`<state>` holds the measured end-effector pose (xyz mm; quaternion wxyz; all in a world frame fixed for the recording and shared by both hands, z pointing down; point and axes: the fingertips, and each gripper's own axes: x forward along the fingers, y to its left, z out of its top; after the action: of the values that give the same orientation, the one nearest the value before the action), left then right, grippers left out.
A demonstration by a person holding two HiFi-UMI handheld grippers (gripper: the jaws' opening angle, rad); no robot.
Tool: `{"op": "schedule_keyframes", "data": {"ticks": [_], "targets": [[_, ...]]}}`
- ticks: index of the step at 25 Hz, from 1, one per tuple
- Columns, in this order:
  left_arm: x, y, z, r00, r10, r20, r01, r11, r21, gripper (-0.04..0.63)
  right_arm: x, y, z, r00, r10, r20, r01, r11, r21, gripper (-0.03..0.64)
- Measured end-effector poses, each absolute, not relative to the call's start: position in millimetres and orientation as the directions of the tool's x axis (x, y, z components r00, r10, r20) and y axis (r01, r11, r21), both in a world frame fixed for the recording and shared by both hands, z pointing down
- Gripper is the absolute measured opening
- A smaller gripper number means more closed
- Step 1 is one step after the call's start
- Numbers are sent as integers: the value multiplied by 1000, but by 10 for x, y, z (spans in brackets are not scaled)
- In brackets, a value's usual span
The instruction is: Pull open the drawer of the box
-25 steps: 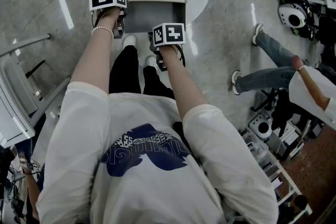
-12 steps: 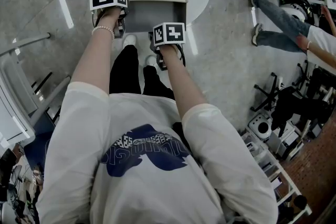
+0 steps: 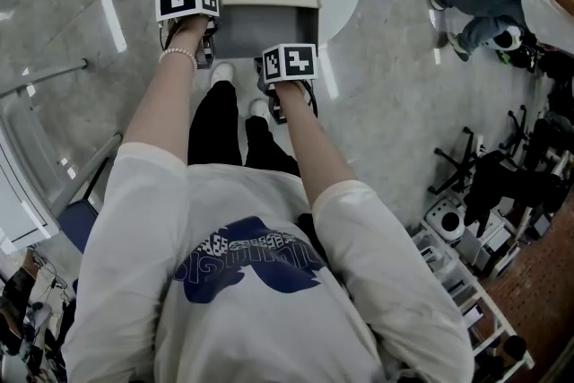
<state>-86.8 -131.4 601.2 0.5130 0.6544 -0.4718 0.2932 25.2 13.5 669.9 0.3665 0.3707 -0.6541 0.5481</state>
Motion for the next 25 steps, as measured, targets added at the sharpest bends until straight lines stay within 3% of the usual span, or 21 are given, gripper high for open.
{"op": "schedule_keyframes", "data": {"ticks": [3,7,14,22,25], "targets": [[-865,-1321,6018,382,-328,864,-918,-26,396,80,230,123,6687,-478,-111,871,-877,119,-466,65],[-863,-1330,6025,379,-343,860,-919,-29,394,80,189,160,6611,-549,-128,826,-836,86,-542,183],[-871,-1279,6002,377,-365,851,-921,-47,388,80,587,416,6384,-583,-189,790,-806,11,-592,183],[-954,-1225,5628,371,-543,753,-918,-93,385,80,1228,68,5606,-579,-487,654,-737,-30,-675,164],[-1005,-1117,5255,359,-638,681,-919,-113,379,80,1397,-121,5149,-561,-619,550,-706,12,-708,119]]}}
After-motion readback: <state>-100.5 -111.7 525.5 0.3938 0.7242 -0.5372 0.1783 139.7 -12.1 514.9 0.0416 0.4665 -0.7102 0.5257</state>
